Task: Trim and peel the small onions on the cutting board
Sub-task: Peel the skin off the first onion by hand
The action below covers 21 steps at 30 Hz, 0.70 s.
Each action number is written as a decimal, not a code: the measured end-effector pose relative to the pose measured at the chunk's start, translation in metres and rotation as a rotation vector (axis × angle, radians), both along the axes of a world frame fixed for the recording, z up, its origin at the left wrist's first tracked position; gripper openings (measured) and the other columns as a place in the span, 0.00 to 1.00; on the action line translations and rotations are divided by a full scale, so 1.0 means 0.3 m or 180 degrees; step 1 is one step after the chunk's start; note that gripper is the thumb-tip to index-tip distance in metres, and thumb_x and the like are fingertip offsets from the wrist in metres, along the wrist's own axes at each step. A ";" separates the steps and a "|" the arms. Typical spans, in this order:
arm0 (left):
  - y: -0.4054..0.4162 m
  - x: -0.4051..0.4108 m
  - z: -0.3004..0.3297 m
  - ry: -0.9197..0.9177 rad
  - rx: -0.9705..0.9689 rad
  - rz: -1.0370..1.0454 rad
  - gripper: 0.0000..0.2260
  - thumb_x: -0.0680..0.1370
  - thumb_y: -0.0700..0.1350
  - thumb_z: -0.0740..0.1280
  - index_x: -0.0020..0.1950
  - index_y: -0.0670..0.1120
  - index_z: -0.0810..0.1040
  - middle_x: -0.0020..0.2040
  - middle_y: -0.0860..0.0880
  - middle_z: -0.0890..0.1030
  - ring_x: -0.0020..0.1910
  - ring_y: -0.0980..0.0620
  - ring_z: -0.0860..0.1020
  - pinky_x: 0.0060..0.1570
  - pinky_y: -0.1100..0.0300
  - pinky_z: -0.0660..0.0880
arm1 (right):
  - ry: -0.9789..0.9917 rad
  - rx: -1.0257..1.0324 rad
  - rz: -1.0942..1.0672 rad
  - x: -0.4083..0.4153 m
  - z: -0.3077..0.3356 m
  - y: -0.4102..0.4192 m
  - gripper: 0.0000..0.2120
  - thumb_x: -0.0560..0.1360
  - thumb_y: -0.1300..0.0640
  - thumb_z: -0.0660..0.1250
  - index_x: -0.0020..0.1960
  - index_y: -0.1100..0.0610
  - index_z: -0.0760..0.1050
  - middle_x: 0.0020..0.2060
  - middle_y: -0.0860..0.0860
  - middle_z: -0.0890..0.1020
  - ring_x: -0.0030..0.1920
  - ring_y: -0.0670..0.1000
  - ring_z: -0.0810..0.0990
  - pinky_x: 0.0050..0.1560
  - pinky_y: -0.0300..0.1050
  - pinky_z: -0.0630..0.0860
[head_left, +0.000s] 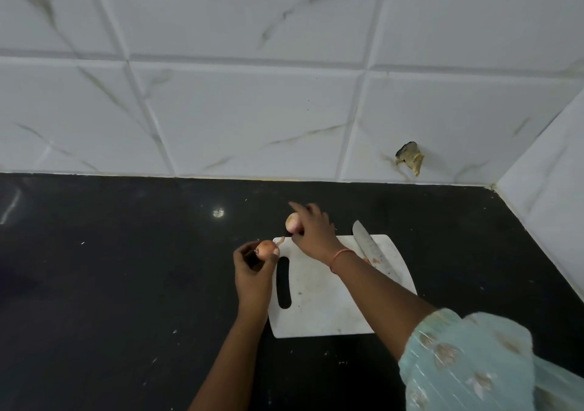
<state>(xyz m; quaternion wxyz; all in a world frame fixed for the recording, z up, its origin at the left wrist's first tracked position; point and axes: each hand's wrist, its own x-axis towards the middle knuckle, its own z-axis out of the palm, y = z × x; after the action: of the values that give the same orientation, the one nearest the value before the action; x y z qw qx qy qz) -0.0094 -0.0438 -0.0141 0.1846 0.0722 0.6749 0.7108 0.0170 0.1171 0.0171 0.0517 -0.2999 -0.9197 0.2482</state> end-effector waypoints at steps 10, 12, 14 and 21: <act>0.150 0.100 0.019 0.0991 -0.0219 -0.1305 0.16 0.75 0.45 0.75 0.61 0.56 0.77 0.59 0.61 0.80 0.59 0.61 0.78 0.53 0.69 0.76 | -0.0661 0.0030 -0.1243 0.482 0.051 0.074 0.23 0.74 0.47 0.69 0.66 0.49 0.69 0.65 0.53 0.69 0.65 0.57 0.68 0.63 0.54 0.68; 0.177 0.118 0.008 0.1113 -0.0316 -0.1441 0.15 0.75 0.47 0.75 0.59 0.57 0.78 0.57 0.60 0.81 0.57 0.59 0.79 0.50 0.66 0.78 | -0.0729 -0.0033 -0.1327 0.557 0.050 0.051 0.22 0.72 0.45 0.70 0.63 0.50 0.70 0.62 0.53 0.70 0.63 0.56 0.70 0.61 0.53 0.70; 0.196 0.135 -0.008 0.1187 -0.0440 -0.1545 0.15 0.74 0.47 0.76 0.58 0.57 0.79 0.55 0.59 0.81 0.54 0.60 0.79 0.51 0.63 0.77 | -0.0623 -0.0204 -0.1414 0.619 0.041 0.033 0.21 0.71 0.47 0.73 0.60 0.50 0.70 0.58 0.52 0.70 0.59 0.55 0.72 0.58 0.51 0.72; 0.197 0.122 -0.036 0.1400 -0.0740 -0.1786 0.18 0.73 0.45 0.76 0.60 0.57 0.78 0.54 0.61 0.82 0.54 0.64 0.79 0.56 0.62 0.76 | -0.0464 -0.0054 -0.1371 0.673 0.019 -0.002 0.10 0.77 0.54 0.65 0.57 0.54 0.72 0.54 0.53 0.78 0.53 0.53 0.79 0.51 0.48 0.77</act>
<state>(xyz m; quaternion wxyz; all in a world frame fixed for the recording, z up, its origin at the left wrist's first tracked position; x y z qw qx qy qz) 0.0272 0.0154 -0.0249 0.2297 0.3838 0.7287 0.5186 0.2190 0.1164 0.0228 0.0345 -0.5069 -0.8336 0.2168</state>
